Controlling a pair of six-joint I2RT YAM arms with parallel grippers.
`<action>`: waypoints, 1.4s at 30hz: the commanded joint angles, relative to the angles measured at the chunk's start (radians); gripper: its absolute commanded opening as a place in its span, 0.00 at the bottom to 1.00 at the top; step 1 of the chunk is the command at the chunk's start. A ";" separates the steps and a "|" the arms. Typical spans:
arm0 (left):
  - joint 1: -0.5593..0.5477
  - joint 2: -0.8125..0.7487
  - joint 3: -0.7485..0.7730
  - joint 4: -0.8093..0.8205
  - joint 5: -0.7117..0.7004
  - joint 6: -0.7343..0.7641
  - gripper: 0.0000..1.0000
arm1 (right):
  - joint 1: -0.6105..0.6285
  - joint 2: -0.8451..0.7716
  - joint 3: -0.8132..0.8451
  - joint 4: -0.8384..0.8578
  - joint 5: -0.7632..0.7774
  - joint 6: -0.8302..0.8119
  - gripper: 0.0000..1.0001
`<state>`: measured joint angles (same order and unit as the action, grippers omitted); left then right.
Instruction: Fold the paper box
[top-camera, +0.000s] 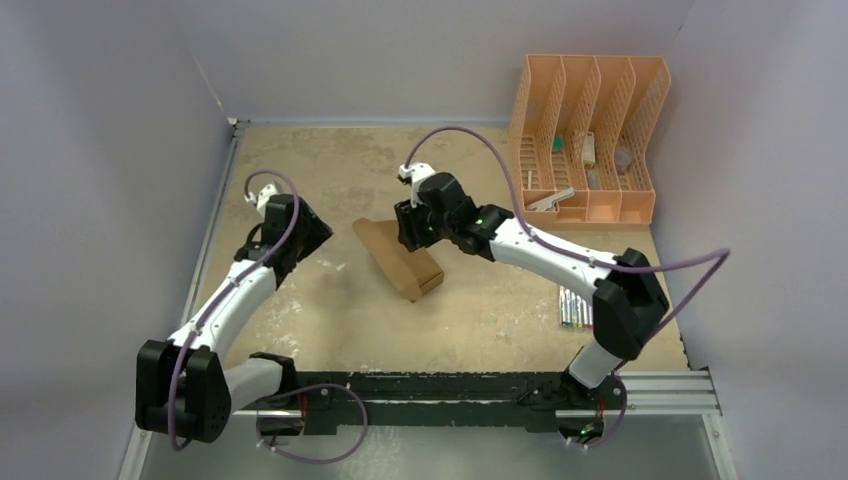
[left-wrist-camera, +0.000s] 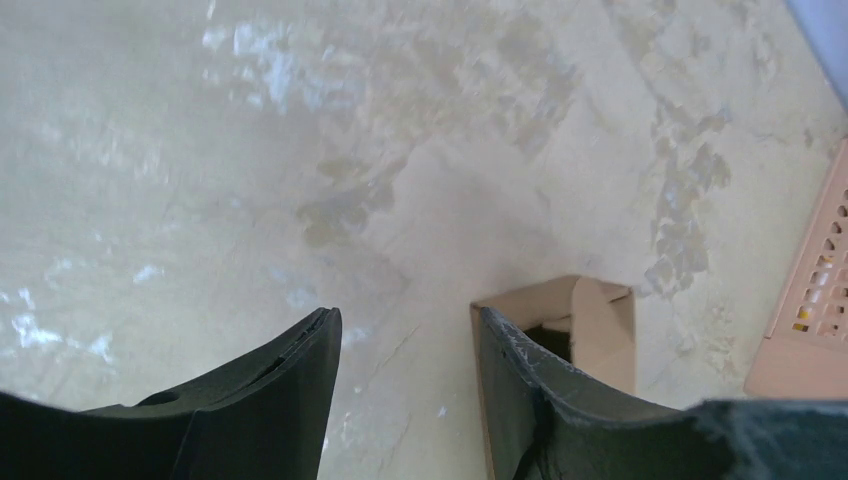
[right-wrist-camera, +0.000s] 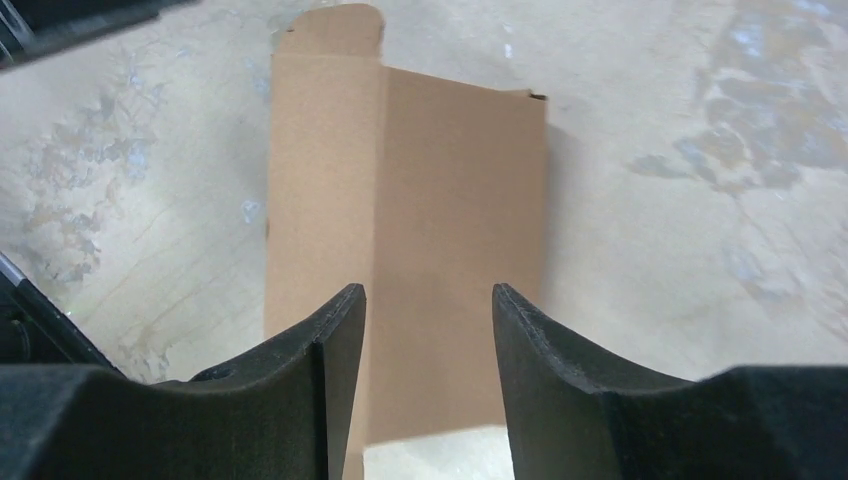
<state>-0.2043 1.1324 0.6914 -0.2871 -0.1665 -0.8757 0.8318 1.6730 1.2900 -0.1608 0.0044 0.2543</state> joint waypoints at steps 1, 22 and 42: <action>0.037 0.052 0.149 0.023 0.063 0.108 0.53 | -0.028 -0.076 -0.043 -0.086 0.063 0.055 0.53; 0.049 0.576 0.238 0.328 0.472 0.113 0.49 | -0.025 -0.134 -0.163 0.087 -0.030 0.105 0.54; 0.045 0.366 -0.003 0.292 0.587 0.087 0.48 | 0.022 -0.171 -0.097 0.032 -0.104 -0.080 0.59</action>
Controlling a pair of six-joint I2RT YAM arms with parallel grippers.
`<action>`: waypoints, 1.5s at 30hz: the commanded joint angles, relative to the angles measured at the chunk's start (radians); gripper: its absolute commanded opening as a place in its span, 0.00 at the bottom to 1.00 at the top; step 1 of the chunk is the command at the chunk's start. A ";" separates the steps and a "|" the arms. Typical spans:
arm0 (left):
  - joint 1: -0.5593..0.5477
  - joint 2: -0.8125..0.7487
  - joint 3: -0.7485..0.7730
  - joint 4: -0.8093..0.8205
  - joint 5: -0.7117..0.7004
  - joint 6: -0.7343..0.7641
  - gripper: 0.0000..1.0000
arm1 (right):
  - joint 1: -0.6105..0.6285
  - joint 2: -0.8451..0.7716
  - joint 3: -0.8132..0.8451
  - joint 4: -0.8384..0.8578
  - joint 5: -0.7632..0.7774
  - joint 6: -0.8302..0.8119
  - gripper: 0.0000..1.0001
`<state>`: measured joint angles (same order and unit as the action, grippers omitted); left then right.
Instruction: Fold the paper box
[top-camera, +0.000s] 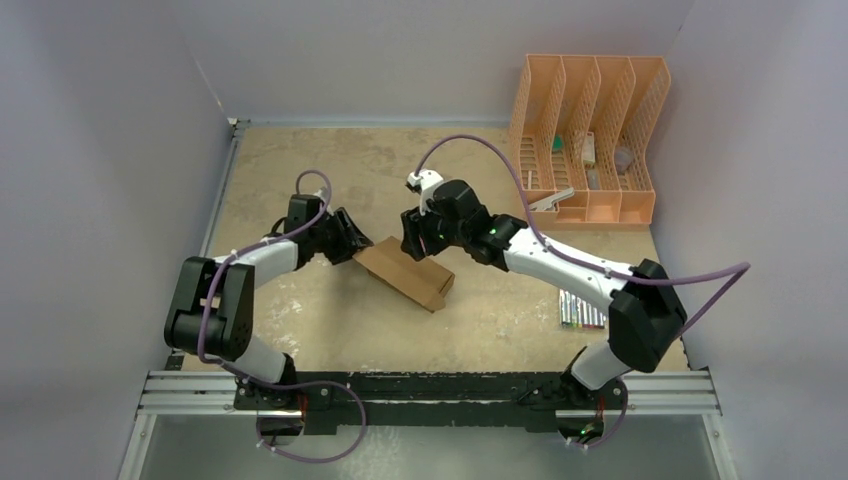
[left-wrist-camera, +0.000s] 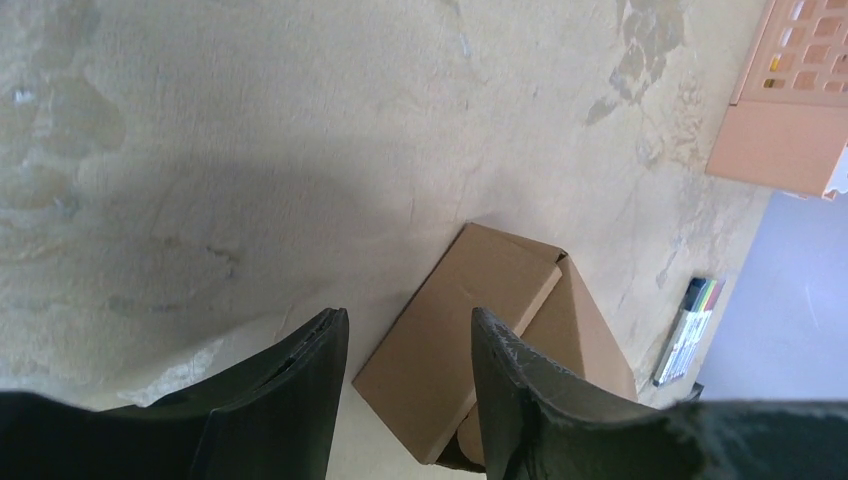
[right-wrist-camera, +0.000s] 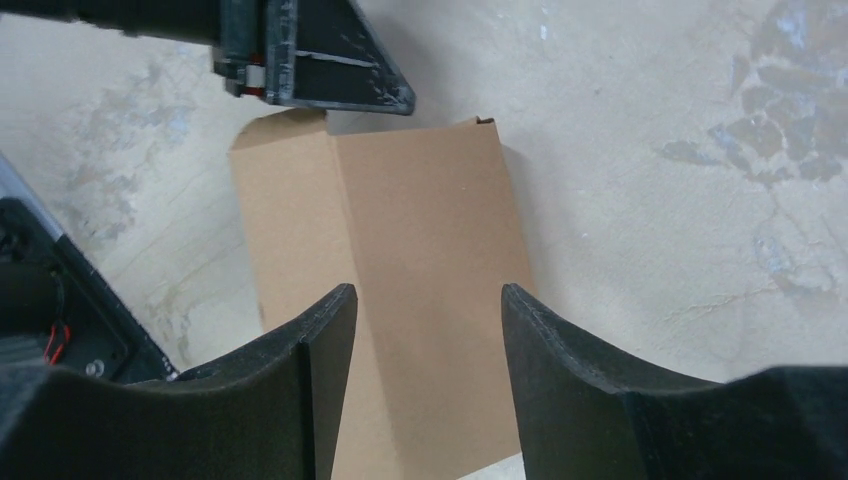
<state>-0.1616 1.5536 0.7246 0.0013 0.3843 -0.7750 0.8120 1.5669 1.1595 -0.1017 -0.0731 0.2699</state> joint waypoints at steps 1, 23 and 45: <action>0.002 -0.067 -0.047 0.004 0.042 -0.018 0.48 | 0.055 -0.076 0.026 -0.037 -0.023 -0.119 0.60; 0.007 -0.244 -0.195 -0.043 -0.013 -0.154 0.49 | 0.454 0.007 -0.018 -0.133 0.591 -0.537 0.69; 0.002 -0.486 -0.337 -0.088 0.034 -0.305 0.48 | 0.455 0.037 -0.057 -0.046 0.573 -0.541 0.54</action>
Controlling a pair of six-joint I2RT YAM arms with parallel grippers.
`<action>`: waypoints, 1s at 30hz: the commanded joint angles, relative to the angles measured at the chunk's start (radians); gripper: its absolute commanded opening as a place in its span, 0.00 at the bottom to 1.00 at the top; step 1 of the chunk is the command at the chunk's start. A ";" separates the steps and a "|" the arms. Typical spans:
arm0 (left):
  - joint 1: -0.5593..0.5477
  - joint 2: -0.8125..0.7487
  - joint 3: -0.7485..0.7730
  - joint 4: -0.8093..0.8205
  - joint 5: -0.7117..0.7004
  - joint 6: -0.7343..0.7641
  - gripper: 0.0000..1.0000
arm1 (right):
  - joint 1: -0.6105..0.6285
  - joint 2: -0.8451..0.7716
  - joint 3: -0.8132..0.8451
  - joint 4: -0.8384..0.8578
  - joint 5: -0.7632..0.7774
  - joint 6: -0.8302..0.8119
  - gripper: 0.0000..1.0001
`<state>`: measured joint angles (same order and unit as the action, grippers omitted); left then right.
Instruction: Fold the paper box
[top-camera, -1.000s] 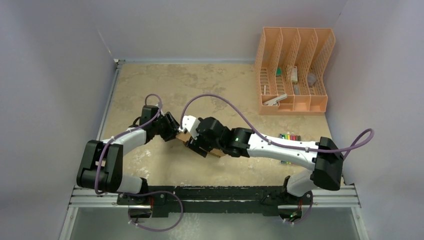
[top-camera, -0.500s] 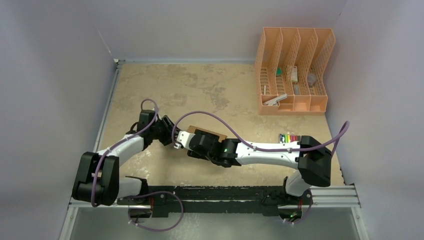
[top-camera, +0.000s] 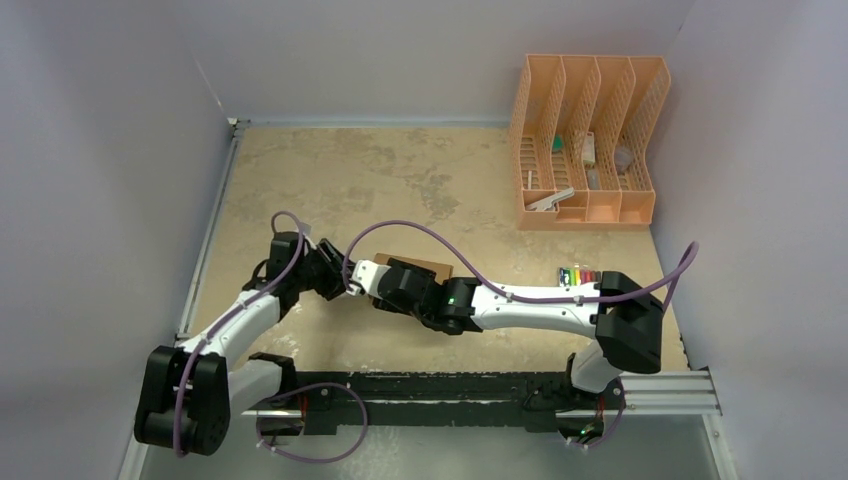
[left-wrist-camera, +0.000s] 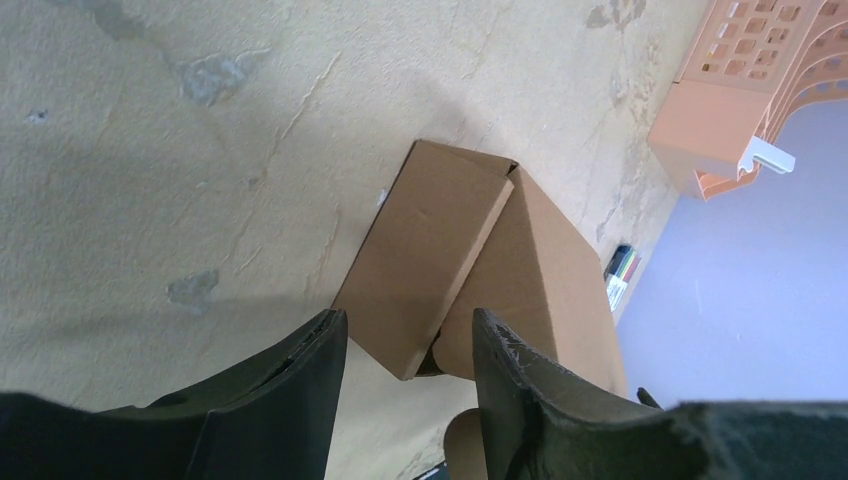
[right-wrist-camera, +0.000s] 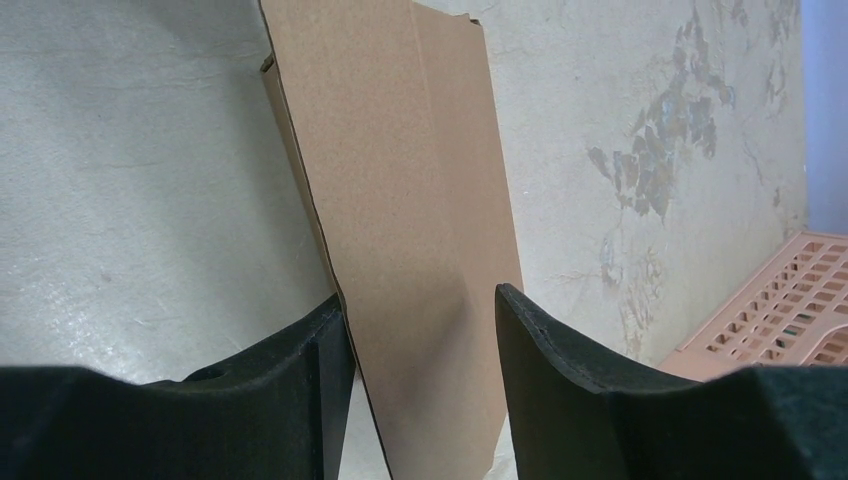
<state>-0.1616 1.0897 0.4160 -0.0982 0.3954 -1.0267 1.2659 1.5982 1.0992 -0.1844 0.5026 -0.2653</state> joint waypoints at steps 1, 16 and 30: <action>0.000 -0.025 -0.037 0.022 0.024 -0.063 0.48 | 0.001 0.008 0.004 0.036 -0.004 -0.007 0.54; -0.194 0.003 0.026 0.032 -0.110 -0.086 0.48 | 0.000 0.034 -0.006 0.059 -0.039 -0.004 0.52; -0.320 0.024 0.051 -0.034 -0.267 -0.008 0.47 | 0.001 0.054 -0.044 0.109 -0.056 0.012 0.44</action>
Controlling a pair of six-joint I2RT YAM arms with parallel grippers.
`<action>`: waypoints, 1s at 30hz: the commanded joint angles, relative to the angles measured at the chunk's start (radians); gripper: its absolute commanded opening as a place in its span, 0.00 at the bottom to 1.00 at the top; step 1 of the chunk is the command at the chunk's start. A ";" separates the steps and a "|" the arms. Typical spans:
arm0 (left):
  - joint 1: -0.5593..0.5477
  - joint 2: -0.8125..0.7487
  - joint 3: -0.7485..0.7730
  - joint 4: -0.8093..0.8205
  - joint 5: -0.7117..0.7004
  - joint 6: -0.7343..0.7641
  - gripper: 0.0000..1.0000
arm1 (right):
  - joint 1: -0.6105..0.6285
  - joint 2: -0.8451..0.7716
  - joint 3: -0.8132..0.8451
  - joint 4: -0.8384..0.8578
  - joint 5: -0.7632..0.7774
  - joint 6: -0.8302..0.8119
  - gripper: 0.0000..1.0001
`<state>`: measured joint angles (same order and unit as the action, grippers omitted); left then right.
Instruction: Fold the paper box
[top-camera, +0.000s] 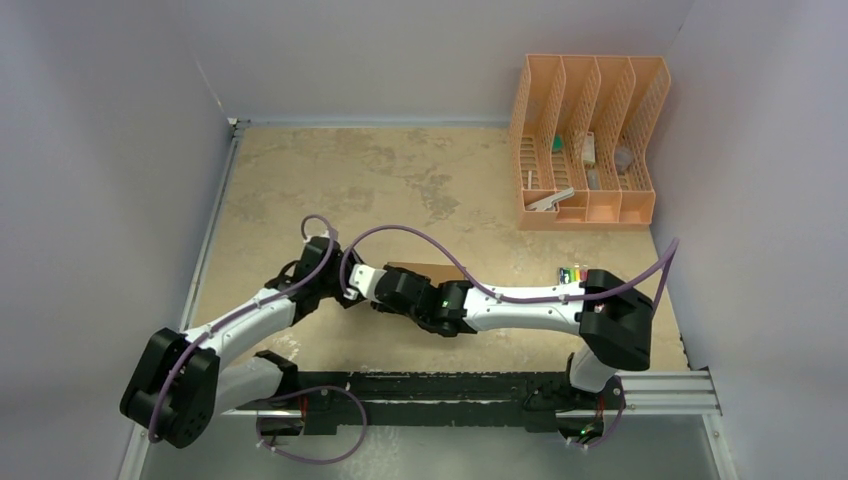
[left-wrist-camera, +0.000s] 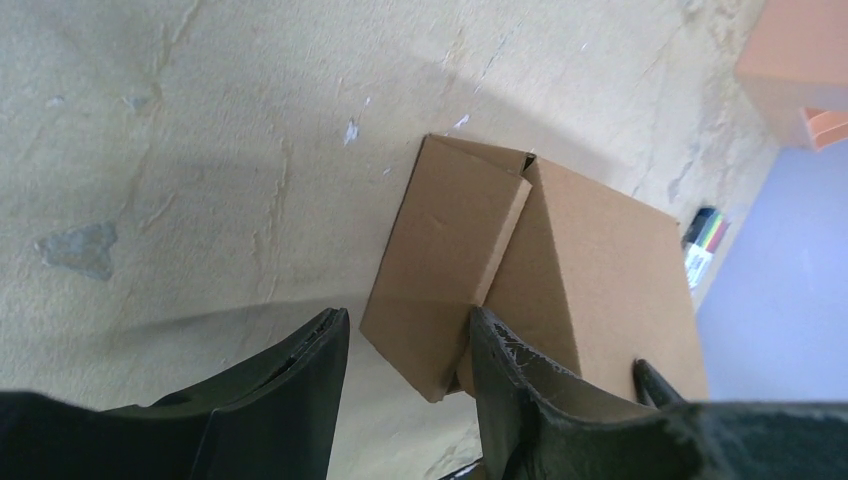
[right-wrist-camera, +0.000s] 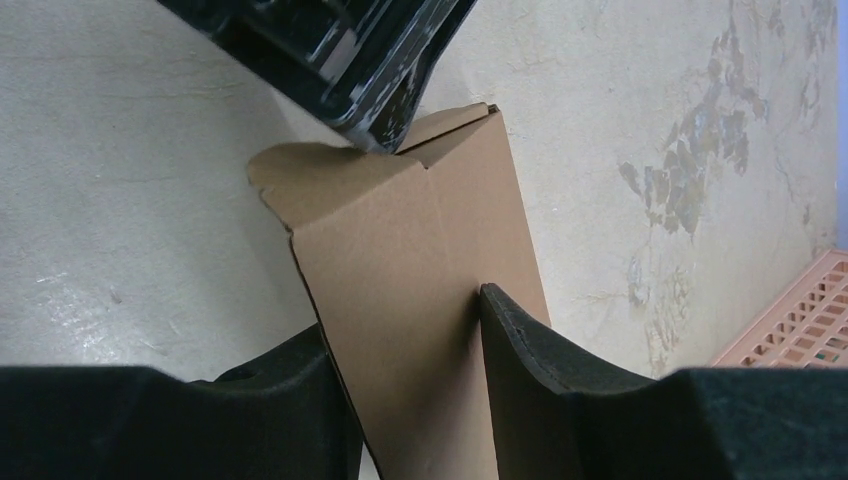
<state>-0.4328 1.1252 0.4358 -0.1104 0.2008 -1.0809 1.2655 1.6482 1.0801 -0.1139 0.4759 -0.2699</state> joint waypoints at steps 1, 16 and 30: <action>-0.062 -0.012 0.030 -0.025 -0.087 0.048 0.47 | 0.001 0.005 -0.029 0.040 -0.030 0.019 0.44; -0.263 0.036 0.078 0.074 -0.323 0.114 0.47 | 0.001 0.047 -0.094 0.111 -0.033 0.031 0.41; -0.147 0.029 0.133 0.048 -0.467 0.199 0.47 | -0.005 0.023 -0.106 0.152 -0.033 -0.013 0.52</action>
<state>-0.6434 1.1961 0.5423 -0.0605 -0.2325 -0.9131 1.2572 1.6897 0.9714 0.0521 0.4759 -0.2821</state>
